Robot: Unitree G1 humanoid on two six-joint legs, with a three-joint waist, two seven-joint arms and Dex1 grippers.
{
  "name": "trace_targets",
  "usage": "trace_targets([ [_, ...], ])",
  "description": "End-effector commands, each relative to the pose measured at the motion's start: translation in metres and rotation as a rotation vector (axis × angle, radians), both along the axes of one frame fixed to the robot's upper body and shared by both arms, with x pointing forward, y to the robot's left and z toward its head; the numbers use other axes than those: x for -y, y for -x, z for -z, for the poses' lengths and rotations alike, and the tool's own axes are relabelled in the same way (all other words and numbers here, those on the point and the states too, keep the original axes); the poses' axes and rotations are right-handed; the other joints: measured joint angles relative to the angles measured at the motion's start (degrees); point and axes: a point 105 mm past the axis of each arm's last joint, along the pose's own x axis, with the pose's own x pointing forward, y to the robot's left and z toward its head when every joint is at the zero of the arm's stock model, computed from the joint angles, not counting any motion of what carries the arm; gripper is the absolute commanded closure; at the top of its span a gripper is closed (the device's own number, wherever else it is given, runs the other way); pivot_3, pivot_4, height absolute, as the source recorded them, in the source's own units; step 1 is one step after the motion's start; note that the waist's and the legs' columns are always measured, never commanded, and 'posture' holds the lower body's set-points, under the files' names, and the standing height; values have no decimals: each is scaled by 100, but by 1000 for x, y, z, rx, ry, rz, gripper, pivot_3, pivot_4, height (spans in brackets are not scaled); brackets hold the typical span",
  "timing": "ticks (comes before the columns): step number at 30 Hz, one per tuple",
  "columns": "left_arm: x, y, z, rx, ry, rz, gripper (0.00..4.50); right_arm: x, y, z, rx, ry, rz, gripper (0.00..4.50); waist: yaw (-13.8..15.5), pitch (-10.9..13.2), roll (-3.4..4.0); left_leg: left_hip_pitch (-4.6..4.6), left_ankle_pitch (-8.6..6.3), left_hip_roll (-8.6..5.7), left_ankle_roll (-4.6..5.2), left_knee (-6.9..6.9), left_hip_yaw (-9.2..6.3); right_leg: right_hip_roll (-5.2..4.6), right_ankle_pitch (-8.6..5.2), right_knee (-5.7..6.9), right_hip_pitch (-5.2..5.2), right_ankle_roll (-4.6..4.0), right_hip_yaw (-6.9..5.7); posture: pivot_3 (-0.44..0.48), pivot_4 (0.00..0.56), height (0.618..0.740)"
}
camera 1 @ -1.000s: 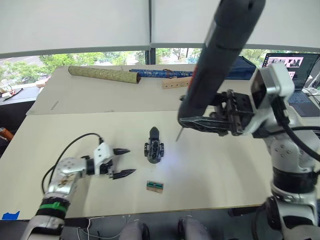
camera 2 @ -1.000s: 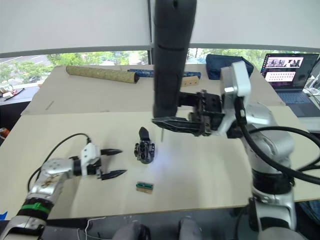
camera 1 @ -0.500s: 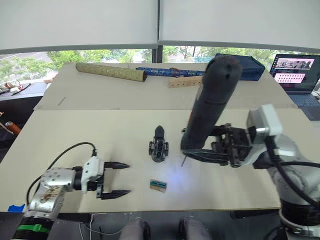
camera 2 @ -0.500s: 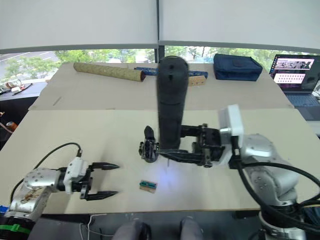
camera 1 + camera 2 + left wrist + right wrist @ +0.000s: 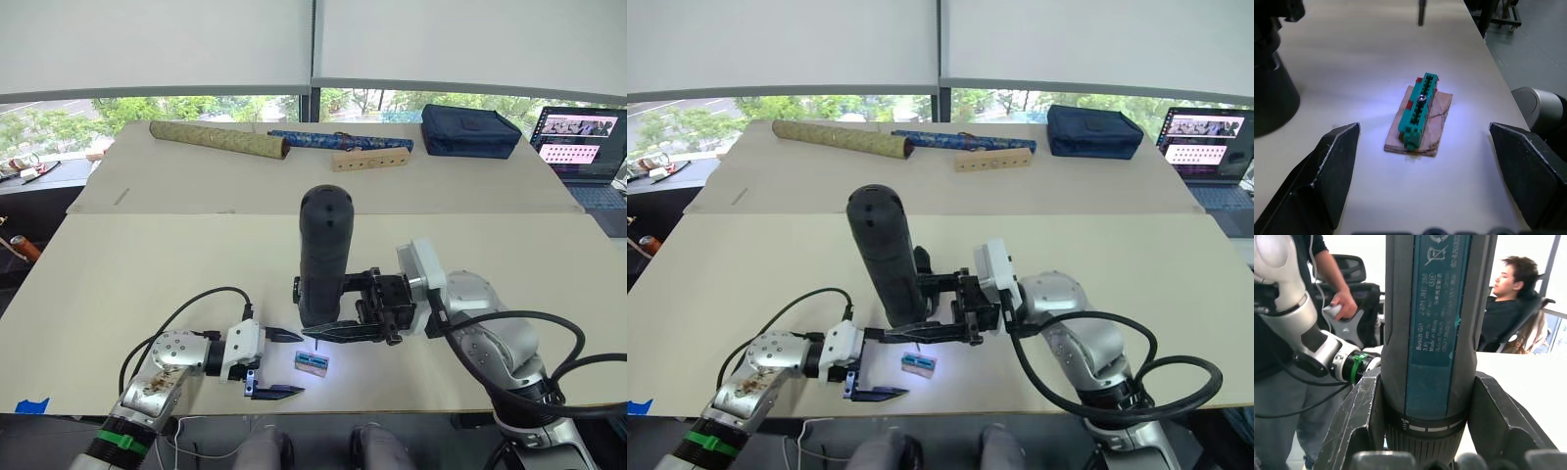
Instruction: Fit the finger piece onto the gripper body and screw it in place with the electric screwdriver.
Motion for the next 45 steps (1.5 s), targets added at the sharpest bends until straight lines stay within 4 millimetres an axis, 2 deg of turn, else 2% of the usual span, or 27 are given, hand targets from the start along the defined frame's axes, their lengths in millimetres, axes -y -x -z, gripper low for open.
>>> trace_targets([
  [1,10,1,3,8,4,21,27,-2,3,-8,64,-29,-30,2579,13,0,0,0,0,0,0,1,0,-1,0,0,0,0,0,0,150,740],
  [5,12,4,10,-54,-10,44,27,-7,-1,-3,59,-15,-38,2579,27,0,0,-1,1,0,-1,4,0,0,0,1,0,0,0,0,150,740],
  [10,16,-1,10,-64,8,23,27,-12,1,0,52,-19,-59,2579,48,0,0,0,1,-1,-1,10,0,-2,0,3,4,1,0,0,150,740],
  [20,8,2,27,-101,-32,-6,27,-16,-4,9,39,10,-66,2579,45,-1,1,8,-1,-1,2,18,-4,-3,2,16,8,2,1,0,150,740],
  [45,7,2,31,-113,-37,-9,27,-16,-5,11,30,19,-69,2579,43,-2,3,12,-1,0,2,17,-6,-3,2,18,10,1,1,0,150,740],
])
